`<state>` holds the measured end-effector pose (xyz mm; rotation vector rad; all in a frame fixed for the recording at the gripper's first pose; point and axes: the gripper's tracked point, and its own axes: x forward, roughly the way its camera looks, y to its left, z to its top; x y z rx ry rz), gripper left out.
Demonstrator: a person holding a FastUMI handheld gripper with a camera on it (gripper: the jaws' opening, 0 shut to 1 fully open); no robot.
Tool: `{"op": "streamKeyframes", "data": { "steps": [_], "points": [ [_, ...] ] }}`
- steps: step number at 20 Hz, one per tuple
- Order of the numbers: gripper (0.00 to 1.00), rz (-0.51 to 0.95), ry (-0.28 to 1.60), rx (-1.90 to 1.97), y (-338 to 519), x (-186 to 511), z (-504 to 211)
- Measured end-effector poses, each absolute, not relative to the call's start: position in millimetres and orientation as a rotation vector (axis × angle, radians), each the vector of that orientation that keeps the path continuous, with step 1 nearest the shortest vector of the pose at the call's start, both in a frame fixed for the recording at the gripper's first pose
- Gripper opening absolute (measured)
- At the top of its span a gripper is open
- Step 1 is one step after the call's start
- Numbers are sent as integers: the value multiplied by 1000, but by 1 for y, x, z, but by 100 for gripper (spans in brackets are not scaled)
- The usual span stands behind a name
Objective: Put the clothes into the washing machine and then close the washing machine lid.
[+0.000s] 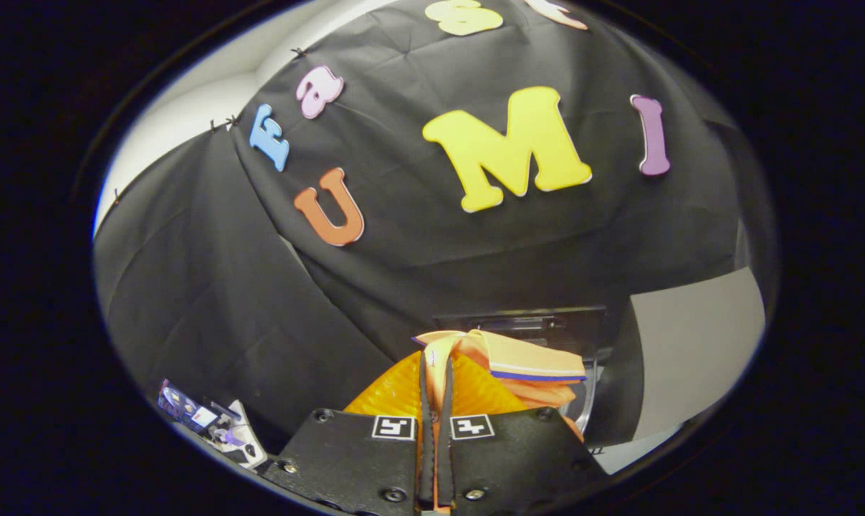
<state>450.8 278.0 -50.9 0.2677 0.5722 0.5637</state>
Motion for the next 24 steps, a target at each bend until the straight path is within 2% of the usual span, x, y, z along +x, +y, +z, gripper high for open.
{"op": "streamKeyframes", "data": {
  "steps": [10, 24],
  "points": [
    [5, 515, 779, 220, 302, 526, -172],
    [5, 414, 960, 160, 305, 580, -293]
  ]
}}
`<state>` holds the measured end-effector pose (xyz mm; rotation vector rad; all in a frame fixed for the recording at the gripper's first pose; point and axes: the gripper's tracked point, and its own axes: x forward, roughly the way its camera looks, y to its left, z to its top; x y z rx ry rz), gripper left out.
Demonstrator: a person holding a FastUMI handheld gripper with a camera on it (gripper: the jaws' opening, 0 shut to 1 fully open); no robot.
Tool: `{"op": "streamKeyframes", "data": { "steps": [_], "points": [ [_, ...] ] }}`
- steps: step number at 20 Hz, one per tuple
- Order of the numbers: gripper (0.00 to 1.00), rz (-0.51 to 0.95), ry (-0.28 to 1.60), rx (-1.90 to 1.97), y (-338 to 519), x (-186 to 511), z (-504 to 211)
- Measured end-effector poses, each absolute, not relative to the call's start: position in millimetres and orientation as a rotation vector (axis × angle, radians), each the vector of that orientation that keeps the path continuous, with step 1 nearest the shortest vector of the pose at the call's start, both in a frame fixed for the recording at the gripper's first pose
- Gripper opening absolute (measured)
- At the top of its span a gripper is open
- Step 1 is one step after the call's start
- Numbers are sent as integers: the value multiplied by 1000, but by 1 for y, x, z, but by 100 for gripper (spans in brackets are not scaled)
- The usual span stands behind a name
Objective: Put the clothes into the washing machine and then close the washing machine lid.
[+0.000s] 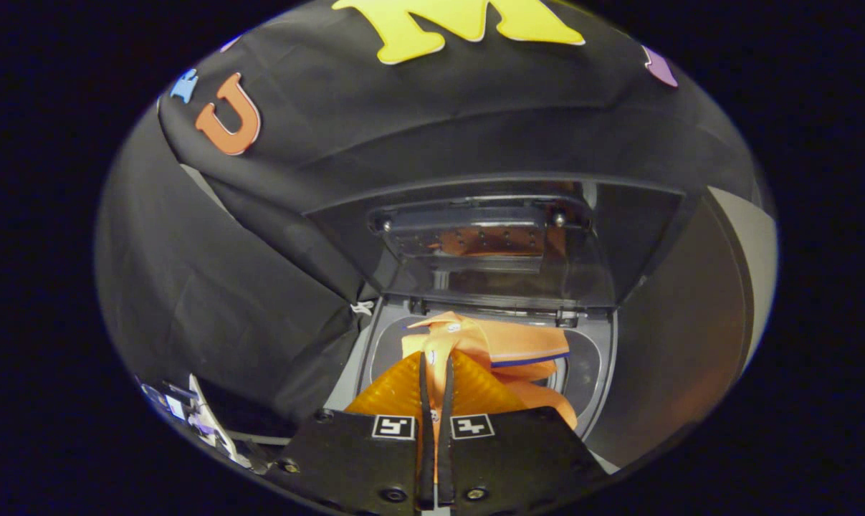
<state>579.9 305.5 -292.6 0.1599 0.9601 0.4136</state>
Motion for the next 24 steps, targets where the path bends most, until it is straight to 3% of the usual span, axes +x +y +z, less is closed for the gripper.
{"op": "streamKeyframes", "data": {
  "steps": [19, 22, 24],
  "points": [
    [8, 357, 1071, 107, 294, 580, -339],
    [29, 354, 1052, 111, 290, 582, -337],
    [55, 348, 1051, 107, 288, 581, -339]
  ]
}}
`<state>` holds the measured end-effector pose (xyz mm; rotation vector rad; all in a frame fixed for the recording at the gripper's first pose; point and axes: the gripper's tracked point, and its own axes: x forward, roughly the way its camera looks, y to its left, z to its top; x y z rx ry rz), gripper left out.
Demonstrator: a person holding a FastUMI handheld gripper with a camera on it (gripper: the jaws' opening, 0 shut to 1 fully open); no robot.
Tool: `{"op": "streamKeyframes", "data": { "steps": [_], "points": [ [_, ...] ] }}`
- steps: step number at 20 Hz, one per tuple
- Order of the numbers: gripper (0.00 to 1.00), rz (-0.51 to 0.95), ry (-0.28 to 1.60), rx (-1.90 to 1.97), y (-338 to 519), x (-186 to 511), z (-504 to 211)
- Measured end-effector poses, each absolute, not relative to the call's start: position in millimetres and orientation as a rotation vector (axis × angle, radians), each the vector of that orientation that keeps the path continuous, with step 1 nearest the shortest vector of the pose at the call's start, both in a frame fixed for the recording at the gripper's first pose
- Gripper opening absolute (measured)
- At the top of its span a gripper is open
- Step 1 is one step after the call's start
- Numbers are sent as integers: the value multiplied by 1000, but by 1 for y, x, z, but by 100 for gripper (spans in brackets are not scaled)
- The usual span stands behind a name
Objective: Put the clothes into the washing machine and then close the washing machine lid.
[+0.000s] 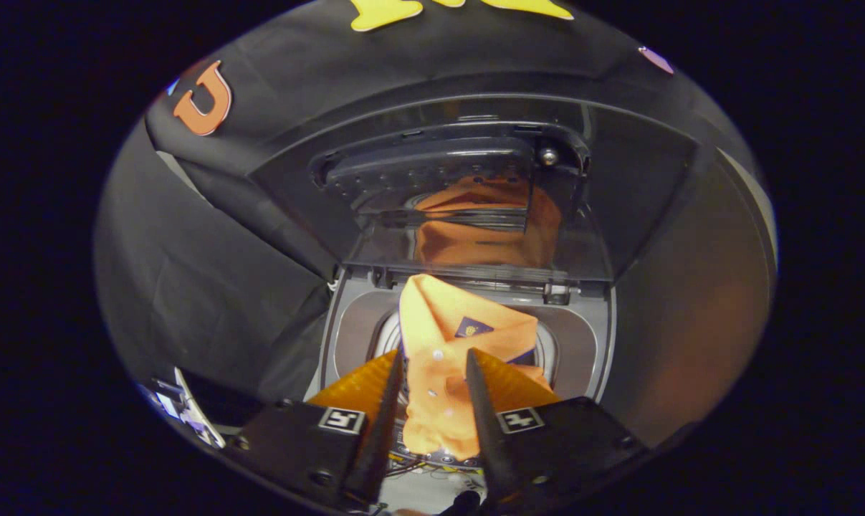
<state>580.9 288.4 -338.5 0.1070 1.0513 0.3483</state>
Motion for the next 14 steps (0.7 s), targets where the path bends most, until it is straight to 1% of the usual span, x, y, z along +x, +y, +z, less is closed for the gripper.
{"op": "streamKeyframes", "data": {
  "steps": [2, 10, 14],
  "points": [
    [82, 352, 1047, 78, 285, 579, -339],
    [84, 322, 993, 20, 274, 578, -328],
    [84, 339, 961, 8, 272, 572, -316]
  ]
}}
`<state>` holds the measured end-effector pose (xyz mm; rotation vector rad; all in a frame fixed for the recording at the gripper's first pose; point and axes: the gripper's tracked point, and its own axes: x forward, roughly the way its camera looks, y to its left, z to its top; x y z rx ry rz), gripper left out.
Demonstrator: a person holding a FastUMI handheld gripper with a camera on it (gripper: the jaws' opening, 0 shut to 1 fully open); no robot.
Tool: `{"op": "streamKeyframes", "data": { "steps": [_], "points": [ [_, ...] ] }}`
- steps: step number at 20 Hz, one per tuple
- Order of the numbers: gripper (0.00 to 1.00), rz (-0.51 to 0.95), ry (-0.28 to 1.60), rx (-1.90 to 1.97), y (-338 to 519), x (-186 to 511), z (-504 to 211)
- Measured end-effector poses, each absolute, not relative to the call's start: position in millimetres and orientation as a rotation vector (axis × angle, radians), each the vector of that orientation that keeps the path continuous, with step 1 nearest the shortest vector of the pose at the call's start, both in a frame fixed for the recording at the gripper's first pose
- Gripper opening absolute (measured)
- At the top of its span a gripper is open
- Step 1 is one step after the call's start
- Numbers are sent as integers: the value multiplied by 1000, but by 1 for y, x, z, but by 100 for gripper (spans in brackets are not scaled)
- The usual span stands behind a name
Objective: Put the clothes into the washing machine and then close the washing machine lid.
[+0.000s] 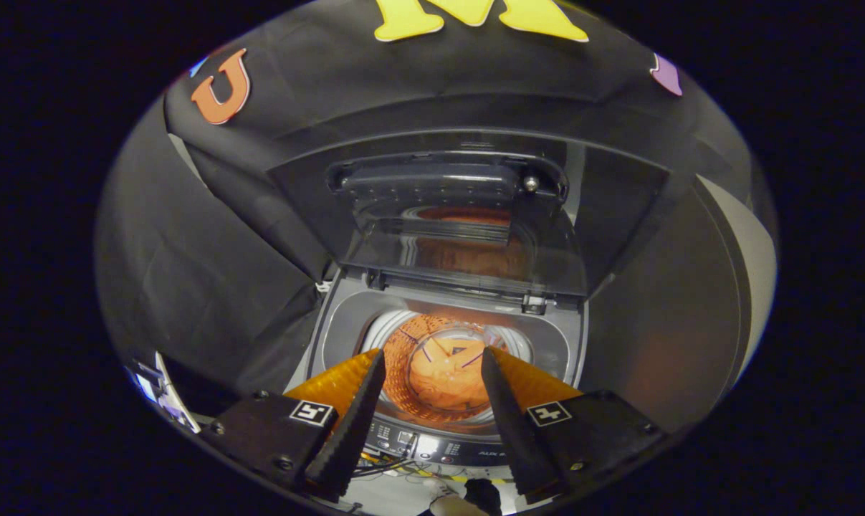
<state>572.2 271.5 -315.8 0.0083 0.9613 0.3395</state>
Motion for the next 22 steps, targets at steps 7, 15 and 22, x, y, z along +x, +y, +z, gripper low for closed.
{"op": "streamKeyframes", "data": {
  "steps": [7, 15, 22],
  "points": [
    [84, 349, 815, -47, 260, 576, -272],
    [84, 365, 686, -33, 261, 596, -204],
    [84, 300, 567, -8, 269, 645, -152]
  ]
}}
